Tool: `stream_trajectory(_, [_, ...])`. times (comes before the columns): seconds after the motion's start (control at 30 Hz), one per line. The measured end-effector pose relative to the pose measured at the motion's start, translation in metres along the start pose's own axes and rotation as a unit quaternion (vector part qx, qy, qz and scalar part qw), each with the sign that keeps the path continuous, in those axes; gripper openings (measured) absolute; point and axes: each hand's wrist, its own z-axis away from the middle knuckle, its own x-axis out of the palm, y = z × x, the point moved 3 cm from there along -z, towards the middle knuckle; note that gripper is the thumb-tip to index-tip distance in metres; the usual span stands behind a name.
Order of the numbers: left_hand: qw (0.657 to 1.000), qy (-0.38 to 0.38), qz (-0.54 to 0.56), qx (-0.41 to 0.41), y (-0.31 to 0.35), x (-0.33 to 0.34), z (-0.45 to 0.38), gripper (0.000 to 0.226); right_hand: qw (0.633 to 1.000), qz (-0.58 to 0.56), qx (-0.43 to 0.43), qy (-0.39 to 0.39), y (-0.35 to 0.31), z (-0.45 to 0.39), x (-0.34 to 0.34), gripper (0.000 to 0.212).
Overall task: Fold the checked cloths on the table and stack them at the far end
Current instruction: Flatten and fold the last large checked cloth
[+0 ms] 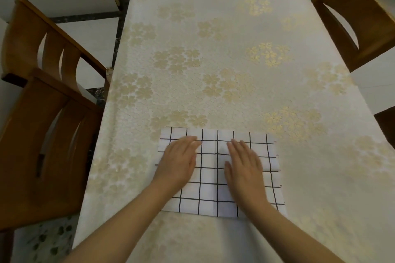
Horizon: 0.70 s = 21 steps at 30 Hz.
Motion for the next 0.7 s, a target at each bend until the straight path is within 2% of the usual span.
stream_trajectory(0.1, [0.998, -0.053, -0.031, 0.023, 0.016, 0.024, 0.015, 0.045, 0.997, -0.003, -0.011, -0.071, -0.020, 0.019, 0.024, 0.051])
stream_trajectory(0.2, [0.991, -0.110, -0.072, 0.018, 0.012, 0.035, 0.022, 0.052, 0.992, 0.026, 0.014, -0.120, -0.018, 0.027, 0.035, 0.056])
stream_trajectory(0.37, [0.979, -0.176, -0.098, 0.003, 0.001, 0.038, 0.031, 0.058, 0.984, 0.081, 0.056, -0.150, 0.011, 0.042, 0.033, 0.070])
stream_trajectory(0.5, [0.973, -0.189, -0.128, -0.029, -0.012, 0.031, 0.034, 0.066, 0.974, 0.096, 0.085, -0.188, 0.036, 0.045, 0.017, 0.073])
stream_trajectory(0.63, [0.975, -0.170, -0.133, -0.043, -0.018, 0.023, 0.039, 0.072, 0.972, 0.111, 0.108, -0.175, 0.054, 0.045, 0.001, 0.073])
stream_trajectory(0.7, [0.980, -0.144, -0.131, -0.042, -0.010, 0.019, 0.040, 0.068, 0.977, 0.099, 0.103, -0.156, 0.050, 0.044, -0.002, 0.071])
